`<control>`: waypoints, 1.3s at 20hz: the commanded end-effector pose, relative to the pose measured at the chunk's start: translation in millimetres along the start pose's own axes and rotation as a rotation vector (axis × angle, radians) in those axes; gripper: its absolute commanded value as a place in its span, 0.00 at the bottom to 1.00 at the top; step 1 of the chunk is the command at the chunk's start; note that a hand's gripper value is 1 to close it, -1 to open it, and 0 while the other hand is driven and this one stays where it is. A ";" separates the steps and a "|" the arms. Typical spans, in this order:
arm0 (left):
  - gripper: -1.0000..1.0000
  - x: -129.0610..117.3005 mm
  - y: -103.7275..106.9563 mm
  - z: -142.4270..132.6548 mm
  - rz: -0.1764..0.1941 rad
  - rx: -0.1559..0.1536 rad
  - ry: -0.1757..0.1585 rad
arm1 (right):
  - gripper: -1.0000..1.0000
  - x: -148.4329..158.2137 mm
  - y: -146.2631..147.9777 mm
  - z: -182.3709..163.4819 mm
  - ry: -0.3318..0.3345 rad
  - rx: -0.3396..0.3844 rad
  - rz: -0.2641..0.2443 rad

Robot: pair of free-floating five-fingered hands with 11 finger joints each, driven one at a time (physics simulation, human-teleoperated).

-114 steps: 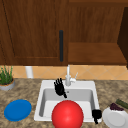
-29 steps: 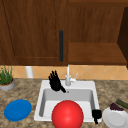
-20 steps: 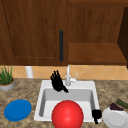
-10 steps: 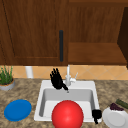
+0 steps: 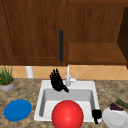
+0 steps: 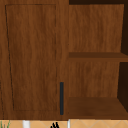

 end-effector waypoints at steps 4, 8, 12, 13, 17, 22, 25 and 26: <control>0.00 17.7 22.8 -7.6 -0.007 0.119 0.059 | 0.50 0.0 0.0 0.0 0.000 0.000 0.000; 0.00 20.6 23.4 -5.9 -0.020 0.120 0.082 | 0.50 0.0 0.0 0.0 0.000 0.000 0.000; 0.00 26.7 26.4 -5.0 -0.019 0.119 0.101 | 0.50 0.0 0.0 0.0 0.000 0.000 0.000; 0.00 27.5 26.6 -5.1 -0.021 0.121 0.101 | 0.50 0.0 0.0 0.0 0.000 0.000 0.000; 0.00 26.6 27.0 -5.3 -0.008 0.029 0.013 | 0.50 0.0 0.0 0.0 0.000 0.000 0.000; 0.00 24.8 27.6 -4.0 -0.004 0.024 0.016 | 0.50 0.0 0.0 0.0 0.000 0.000 0.000; 0.00 22.0 38.2 -14.4 -0.005 0.131 0.045 | 0.50 0.0 0.0 0.0 0.000 0.000 0.000; 0.00 22.7 37.5 -14.3 0.000 0.143 0.053 | 0.50 0.0 0.0 0.0 0.000 0.000 0.000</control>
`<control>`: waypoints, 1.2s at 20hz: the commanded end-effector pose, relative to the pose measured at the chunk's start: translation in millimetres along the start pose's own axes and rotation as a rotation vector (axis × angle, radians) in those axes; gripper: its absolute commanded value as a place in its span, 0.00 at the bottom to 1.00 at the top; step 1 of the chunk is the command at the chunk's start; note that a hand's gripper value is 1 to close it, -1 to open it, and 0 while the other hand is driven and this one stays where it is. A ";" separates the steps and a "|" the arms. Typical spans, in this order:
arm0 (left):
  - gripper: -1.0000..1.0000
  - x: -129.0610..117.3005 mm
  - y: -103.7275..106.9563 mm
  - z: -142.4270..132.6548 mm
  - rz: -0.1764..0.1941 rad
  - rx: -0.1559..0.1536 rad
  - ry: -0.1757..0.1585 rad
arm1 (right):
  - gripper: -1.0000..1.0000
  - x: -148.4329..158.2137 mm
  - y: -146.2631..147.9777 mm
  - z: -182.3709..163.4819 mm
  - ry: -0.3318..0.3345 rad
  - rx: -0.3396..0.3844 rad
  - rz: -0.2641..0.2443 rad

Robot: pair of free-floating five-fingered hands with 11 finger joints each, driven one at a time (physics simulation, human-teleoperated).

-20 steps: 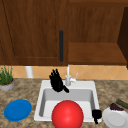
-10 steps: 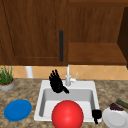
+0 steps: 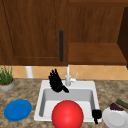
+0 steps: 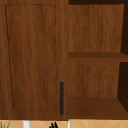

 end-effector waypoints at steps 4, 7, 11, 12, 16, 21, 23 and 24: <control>0.00 0.7 7.1 -13.8 0.006 0.122 0.052 | 0.50 0.0 0.0 0.0 0.000 0.000 0.000; 0.00 3.7 9.7 -19.3 0.001 0.126 0.062 | 0.50 0.0 0.0 0.0 0.000 0.000 0.000; 0.00 6.1 13.9 -26.7 -0.001 0.134 0.065 | 0.50 0.0 0.0 0.0 0.000 0.000 0.000; 0.00 7.1 15.6 -28.5 -0.004 0.136 0.067 | 0.50 0.0 0.0 0.0 0.000 0.000 0.000; 0.00 9.5 20.4 -34.0 -0.003 0.142 0.075 | 0.50 0.0 0.0 0.0 0.000 0.000 0.000; 0.00 8.4 20.3 -33.5 -0.024 0.148 0.093 | 0.50 0.0 0.0 0.0 0.000 0.000 0.000; 0.00 8.5 20.5 -33.8 -0.040 0.156 0.092 | 0.50 0.0 0.0 0.0 0.000 0.000 0.000; 0.00 8.4 22.6 -31.6 -0.050 0.172 0.065 | 0.50 0.0 0.0 0.0 0.000 0.000 0.000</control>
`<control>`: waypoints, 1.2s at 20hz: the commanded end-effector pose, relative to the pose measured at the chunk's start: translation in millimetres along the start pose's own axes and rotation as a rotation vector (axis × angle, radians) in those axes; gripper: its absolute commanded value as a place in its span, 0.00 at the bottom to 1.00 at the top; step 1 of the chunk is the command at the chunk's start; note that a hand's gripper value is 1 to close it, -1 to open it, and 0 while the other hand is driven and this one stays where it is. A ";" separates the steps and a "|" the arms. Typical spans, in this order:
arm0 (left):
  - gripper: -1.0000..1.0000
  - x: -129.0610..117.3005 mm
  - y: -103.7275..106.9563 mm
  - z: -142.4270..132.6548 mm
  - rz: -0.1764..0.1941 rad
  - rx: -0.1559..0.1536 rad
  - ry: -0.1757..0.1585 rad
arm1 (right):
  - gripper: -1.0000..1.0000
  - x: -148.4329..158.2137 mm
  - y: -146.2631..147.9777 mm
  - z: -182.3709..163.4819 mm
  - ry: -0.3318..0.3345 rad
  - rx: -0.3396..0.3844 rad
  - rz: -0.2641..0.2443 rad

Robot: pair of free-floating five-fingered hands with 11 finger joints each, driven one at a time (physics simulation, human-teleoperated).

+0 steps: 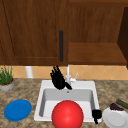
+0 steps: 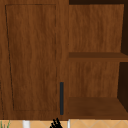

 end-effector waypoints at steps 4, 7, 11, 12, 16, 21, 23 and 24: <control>0.00 0.3 3.7 3.2 -0.064 0.140 0.040 | 0.50 0.0 0.0 0.0 0.000 0.000 0.000; 0.00 -0.6 5.2 4.4 -0.074 0.148 0.040 | 0.50 0.0 0.0 0.0 0.000 0.000 0.000; 0.00 -0.8 7.1 5.6 -0.087 0.155 0.046 | 0.50 0.0 0.0 0.0 0.000 0.000 0.000; 0.00 -0.9 7.6 5.9 -0.091 0.156 0.047 | 0.50 0.0 0.0 0.0 0.000 0.000 0.000; 0.00 0.3 9.1 6.5 -0.097 0.157 0.063 | 0.50 0.0 0.0 0.0 0.000 0.000 0.000; 0.00 3.1 11.6 7.7 -0.094 0.160 0.074 | 0.50 0.0 0.0 0.0 0.000 0.000 0.000; 0.00 5.5 13.0 8.2 -0.088 0.159 0.081 | 0.50 0.0 0.0 0.0 0.000 0.000 0.000; 0.00 6.5 13.9 8.8 -0.079 0.157 0.085 | 0.50 0.0 0.0 0.0 0.000 0.000 0.000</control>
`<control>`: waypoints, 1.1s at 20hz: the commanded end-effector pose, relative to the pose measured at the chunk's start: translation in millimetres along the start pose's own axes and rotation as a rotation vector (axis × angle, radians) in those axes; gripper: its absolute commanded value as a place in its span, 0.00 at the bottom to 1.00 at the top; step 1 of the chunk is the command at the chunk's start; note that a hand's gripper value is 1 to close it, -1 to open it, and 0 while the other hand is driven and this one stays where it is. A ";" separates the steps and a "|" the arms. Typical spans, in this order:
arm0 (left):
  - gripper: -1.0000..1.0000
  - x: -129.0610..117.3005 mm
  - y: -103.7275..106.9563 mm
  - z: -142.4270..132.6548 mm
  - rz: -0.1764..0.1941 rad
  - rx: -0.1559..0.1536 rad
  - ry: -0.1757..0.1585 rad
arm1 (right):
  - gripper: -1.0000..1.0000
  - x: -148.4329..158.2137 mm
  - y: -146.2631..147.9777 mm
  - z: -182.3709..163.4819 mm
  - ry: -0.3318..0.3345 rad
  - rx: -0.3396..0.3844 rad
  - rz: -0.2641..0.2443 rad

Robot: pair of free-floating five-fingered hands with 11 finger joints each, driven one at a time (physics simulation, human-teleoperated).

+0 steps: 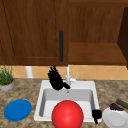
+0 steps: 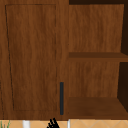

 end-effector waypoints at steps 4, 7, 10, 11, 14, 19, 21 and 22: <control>0.00 1.6 7.7 6.2 0.010 0.110 0.071 | 0.50 0.0 0.0 0.0 0.000 0.000 0.000; 0.00 -5.2 13.9 13.3 0.025 0.116 0.066 | 0.50 0.0 0.0 0.0 0.000 0.000 0.000; 0.00 -9.7 19.6 19.5 0.027 0.120 0.069 | 0.50 0.0 0.0 0.0 0.000 0.000 0.000; 0.00 -11.2 21.6 21.6 0.026 0.123 0.069 | 0.50 0.0 0.0 0.0 0.000 0.000 0.000; 0.00 -15.8 29.9 21.5 0.022 0.131 0.069 | 0.50 0.0 0.0 0.0 0.000 0.000 0.000; 0.00 -17.0 33.1 18.1 0.023 0.146 0.076 | 0.50 0.0 0.0 0.0 0.000 0.000 0.000; 0.00 -17.6 34.9 16.5 0.024 0.148 0.081 | 0.50 0.0 0.0 0.0 0.000 0.000 0.000; 0.00 -17.9 35.6 15.7 0.026 0.149 0.084 | 0.50 0.0 0.0 0.0 0.000 0.000 0.000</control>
